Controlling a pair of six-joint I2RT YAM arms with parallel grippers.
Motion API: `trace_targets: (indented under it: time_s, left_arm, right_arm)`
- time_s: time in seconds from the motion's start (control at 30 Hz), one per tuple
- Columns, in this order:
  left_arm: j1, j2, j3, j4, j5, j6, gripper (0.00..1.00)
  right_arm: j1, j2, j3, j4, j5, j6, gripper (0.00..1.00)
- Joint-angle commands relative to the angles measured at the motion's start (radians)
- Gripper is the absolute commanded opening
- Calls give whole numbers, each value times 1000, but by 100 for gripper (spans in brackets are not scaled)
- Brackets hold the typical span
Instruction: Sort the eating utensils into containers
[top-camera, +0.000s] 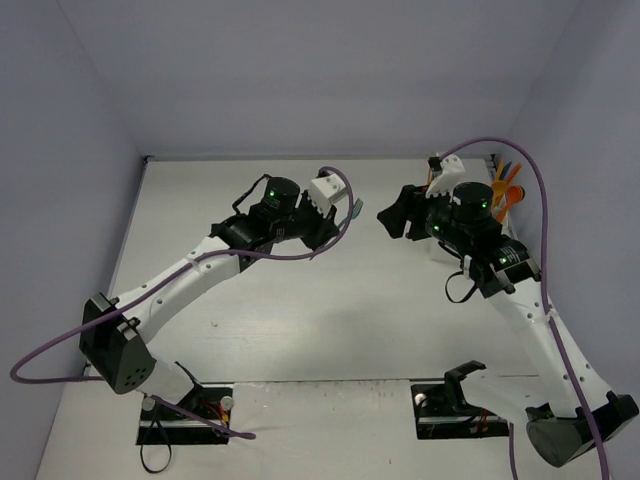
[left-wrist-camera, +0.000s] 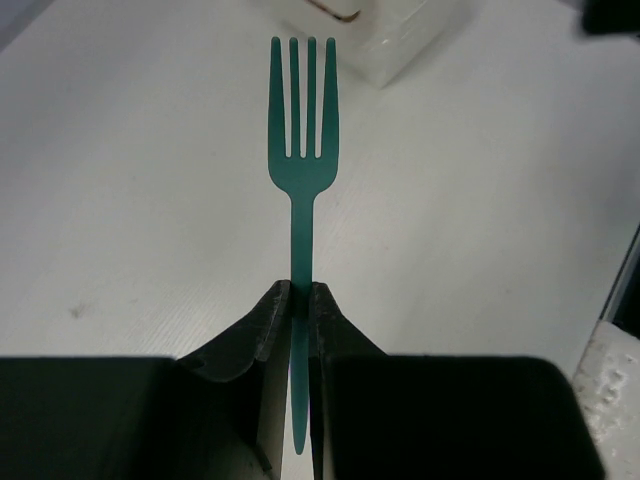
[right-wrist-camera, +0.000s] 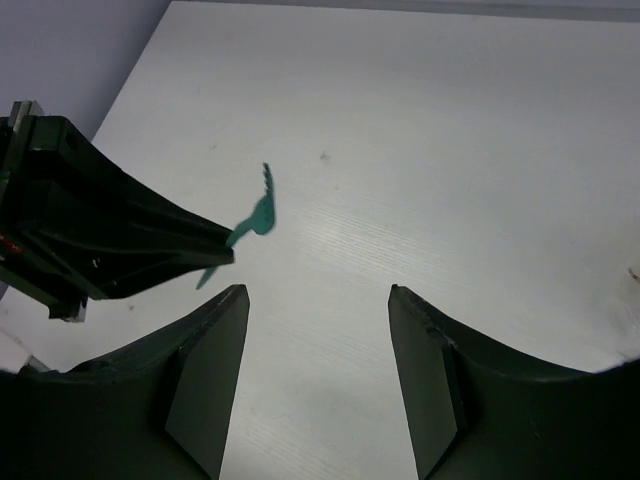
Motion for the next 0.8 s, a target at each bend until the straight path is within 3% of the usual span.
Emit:
trace_targets:
  time_s: [0.0, 0.37, 0.77]
  left_arm:
    - [-62, -34, 69, 67, 24, -27, 0]
    - [-121, -58, 76, 49, -12, -22, 0]
    - [-128, -48, 86, 35, -20, -9, 0]
  right_arm:
    - [79, 59, 78, 64, -11, 16, 55]
    - [130, 99, 84, 68, 144, 48, 52]
    - [142, 153, 79, 69, 123, 12, 17]
